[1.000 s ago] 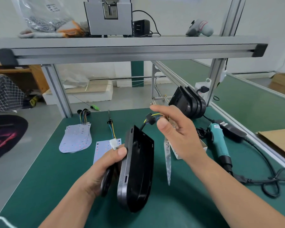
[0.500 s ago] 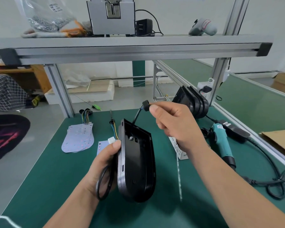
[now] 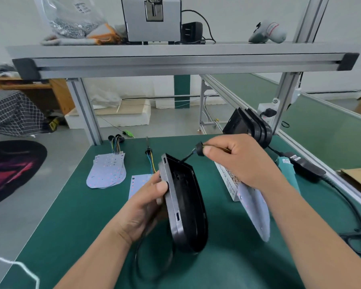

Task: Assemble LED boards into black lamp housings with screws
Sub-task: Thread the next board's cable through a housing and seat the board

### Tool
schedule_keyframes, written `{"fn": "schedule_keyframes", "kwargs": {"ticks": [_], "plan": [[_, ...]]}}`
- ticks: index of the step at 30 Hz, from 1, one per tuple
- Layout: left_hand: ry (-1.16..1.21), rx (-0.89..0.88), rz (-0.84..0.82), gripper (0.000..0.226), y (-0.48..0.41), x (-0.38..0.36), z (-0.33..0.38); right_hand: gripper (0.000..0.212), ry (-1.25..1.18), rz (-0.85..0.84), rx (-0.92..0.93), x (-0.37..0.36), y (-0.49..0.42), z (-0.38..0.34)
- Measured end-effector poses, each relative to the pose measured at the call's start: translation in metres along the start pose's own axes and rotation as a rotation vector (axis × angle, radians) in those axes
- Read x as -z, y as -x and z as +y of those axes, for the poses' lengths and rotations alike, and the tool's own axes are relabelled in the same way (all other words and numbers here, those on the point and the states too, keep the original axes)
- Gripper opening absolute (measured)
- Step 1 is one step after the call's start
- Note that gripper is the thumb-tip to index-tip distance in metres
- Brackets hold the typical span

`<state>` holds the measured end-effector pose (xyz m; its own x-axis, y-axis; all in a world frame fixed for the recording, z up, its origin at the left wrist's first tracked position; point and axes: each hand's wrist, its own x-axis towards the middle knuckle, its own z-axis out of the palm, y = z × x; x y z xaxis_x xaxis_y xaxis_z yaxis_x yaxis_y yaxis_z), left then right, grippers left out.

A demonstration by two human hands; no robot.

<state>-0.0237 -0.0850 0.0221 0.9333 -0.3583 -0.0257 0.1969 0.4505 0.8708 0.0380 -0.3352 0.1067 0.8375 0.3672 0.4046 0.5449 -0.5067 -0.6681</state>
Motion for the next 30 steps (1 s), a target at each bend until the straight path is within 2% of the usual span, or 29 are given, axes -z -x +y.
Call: {"fn": "schedule_keyframes", "kwargs": {"ticks": [4, 7, 9, 14, 17, 23, 27, 30], "plan": [[-0.124, -0.008, -0.014, 0.083, -0.001, 0.004, 0.003, 0.038, 0.184, -0.129, 0.017, -0.003, 0.002, -0.002], [-0.188, -0.021, -0.003, 0.090, -0.002, 0.006, 0.005, 0.038, 0.309, -0.115, 0.036, -0.008, 0.001, -0.004], [-0.194, -0.039, -0.002, 0.089, -0.004, 0.007, 0.004, 0.036, 0.300, -0.057, 0.051, -0.014, 0.003, -0.004], [-0.149, -0.096, 0.045, 0.067, -0.010, 0.006, -0.002, 0.012, -0.029, 0.112, 0.019, -0.041, 0.008, -0.003], [-0.131, -0.104, 0.019, 0.068, -0.011, 0.007, -0.003, 0.021, -0.143, 0.129, -0.009, -0.050, 0.005, 0.004], [-0.212, -0.098, 0.008, 0.067, -0.011, 0.008, 0.000, 0.010, -0.348, 0.082, 0.011, -0.059, 0.001, 0.012], [-0.281, -0.100, 0.033, 0.070, -0.011, 0.010, 0.001, 0.011, -0.573, 0.042, -0.011, -0.061, 0.000, 0.012], [-0.330, -0.098, 0.055, 0.076, -0.012, 0.011, -0.001, 0.018, -0.706, 0.075, -0.010, -0.061, 0.000, 0.010]]}}
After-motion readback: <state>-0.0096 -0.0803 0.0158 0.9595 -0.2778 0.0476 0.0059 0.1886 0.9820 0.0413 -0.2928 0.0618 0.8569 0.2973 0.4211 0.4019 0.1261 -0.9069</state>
